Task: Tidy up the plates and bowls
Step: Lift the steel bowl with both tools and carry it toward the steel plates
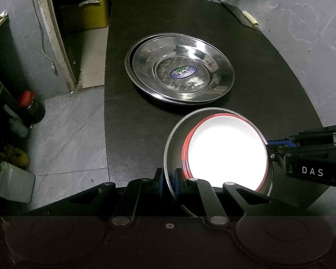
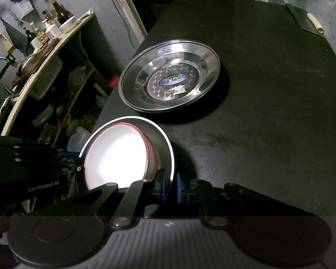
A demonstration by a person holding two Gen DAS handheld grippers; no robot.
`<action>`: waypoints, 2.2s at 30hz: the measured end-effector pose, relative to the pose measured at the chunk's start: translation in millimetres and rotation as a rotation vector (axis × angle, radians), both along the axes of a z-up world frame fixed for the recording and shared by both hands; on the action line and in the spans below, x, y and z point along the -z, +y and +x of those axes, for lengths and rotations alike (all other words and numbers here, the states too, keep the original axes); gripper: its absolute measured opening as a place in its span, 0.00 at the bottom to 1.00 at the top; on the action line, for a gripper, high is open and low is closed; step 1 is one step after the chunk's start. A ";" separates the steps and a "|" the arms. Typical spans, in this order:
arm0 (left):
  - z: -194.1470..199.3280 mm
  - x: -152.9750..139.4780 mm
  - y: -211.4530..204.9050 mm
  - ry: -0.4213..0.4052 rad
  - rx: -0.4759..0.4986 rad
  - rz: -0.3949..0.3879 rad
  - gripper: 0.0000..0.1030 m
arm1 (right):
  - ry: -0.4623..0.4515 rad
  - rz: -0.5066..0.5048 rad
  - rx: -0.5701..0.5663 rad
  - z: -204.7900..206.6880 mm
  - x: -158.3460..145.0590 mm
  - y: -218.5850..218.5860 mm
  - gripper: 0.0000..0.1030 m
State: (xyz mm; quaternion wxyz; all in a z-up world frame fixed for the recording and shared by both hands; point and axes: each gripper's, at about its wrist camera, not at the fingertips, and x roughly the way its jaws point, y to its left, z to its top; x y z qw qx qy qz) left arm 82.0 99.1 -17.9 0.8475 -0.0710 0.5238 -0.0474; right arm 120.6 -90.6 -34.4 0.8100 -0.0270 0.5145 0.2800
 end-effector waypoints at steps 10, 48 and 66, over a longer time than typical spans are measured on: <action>1.0 0.6 1.4 0.003 0.006 -0.008 0.09 | 0.007 0.008 0.016 0.5 0.6 -0.4 0.10; 31.0 4.7 -2.9 0.038 0.112 -0.065 0.08 | 0.039 0.013 0.154 2.0 2.6 -14.4 0.11; 32.8 2.5 -7.5 0.045 0.127 -0.034 0.09 | 0.027 -0.003 0.161 1.8 5.4 -11.8 0.12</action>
